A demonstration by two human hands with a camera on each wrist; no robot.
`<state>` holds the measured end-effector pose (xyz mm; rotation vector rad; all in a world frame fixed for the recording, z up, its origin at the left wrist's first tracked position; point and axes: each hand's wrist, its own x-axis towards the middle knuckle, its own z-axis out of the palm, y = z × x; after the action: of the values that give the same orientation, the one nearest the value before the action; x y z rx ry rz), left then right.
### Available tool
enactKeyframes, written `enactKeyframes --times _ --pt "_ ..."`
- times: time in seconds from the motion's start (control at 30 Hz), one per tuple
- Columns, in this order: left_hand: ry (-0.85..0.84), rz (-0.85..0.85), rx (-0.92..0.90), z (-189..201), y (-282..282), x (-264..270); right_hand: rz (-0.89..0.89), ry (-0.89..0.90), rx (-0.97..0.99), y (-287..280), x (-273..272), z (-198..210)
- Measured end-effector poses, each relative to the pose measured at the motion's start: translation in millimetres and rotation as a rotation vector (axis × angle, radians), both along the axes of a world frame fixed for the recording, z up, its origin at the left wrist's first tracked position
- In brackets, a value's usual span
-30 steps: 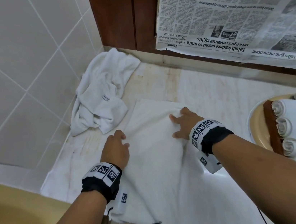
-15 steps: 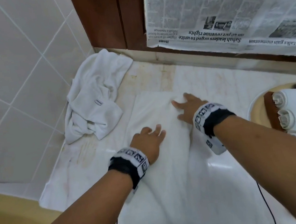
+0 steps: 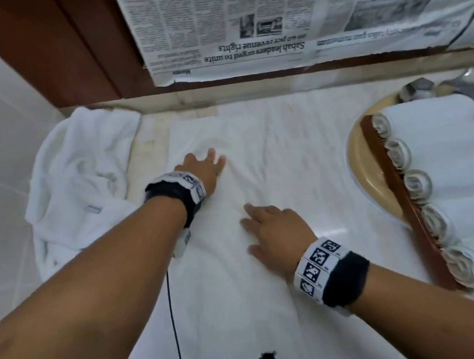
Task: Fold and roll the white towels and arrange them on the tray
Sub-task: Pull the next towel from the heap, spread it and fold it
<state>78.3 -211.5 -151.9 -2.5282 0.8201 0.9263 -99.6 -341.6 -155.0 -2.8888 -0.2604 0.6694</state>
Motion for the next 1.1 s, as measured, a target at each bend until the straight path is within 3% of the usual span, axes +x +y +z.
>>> enactKeyframes --times 0.1,0.2,0.3,0.4,0.57,0.97,1.1 --pt "0.042 0.059 -0.077 6.3 -6.7 21.3 -0.087 0.002 -0.108 -1.9 17.3 -4.0" --pt "0.029 0.314 -0.508 4.9 16.0 10.7 -0.095 0.046 -0.256 -5.4 47.9 -2.5" --pt "-0.209 0.6 -0.86 1.6 58.6 -39.1 -0.094 0.08 -0.314 -7.7 63.8 1.2" --pt "-0.32 0.724 -0.843 -7.5 96.3 -102.3 -0.102 0.082 -0.339 -4.6 68.7 2.9" --pt "-0.169 0.861 -0.769 -18.9 120.1 -181.9 -0.142 0.1 -0.289 -1.0 60.0 3.2" --pt "-0.188 0.827 -0.489 -20.8 94.0 -230.3 -0.184 -0.02 -0.147 20.8 -29.9 -3.5" --pt "-0.162 0.799 -0.677 -6.3 92.5 -237.1 -0.222 -0.064 -0.073 18.2 -47.3 -0.3"
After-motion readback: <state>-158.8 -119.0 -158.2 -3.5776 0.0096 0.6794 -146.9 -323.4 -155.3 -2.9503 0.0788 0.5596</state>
